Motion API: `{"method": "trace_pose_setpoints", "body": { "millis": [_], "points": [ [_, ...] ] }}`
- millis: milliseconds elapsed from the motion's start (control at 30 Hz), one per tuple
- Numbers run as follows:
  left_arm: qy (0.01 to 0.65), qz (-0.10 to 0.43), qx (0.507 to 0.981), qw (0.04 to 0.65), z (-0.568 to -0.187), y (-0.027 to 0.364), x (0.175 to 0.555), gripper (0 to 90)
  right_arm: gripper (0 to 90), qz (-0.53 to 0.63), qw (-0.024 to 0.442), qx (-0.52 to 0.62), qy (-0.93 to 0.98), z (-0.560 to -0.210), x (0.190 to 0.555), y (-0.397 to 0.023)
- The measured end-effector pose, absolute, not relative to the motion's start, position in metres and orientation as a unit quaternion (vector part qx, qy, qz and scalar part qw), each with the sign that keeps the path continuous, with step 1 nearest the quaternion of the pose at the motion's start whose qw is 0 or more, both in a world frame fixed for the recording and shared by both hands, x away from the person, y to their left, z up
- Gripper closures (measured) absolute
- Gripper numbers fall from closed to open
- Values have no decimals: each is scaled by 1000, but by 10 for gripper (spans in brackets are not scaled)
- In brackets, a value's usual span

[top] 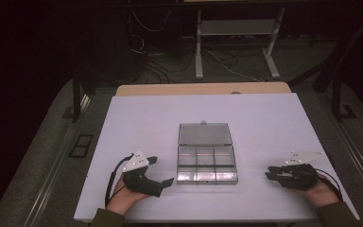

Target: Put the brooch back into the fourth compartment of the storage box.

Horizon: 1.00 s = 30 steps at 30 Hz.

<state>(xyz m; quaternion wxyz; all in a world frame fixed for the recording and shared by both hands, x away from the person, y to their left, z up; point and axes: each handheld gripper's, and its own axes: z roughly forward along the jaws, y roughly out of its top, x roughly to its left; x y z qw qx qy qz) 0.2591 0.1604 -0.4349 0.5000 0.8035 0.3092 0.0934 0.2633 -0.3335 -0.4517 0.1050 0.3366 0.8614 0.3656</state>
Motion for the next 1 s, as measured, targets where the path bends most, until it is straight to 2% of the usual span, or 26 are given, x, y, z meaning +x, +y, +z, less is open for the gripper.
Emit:
{"method": "trace_pose_setpoints", "body": {
  "millis": [400, 1000],
  "points": [
    [309, 93, 804, 500, -435, 160, 259, 0, 775, 360, 106, 334, 865, -451, 263, -333],
    [308, 93, 804, 500, -435, 160, 259, 0, 781, 368, 106, 339, 859, -448, 263, -335]
  ]
}}
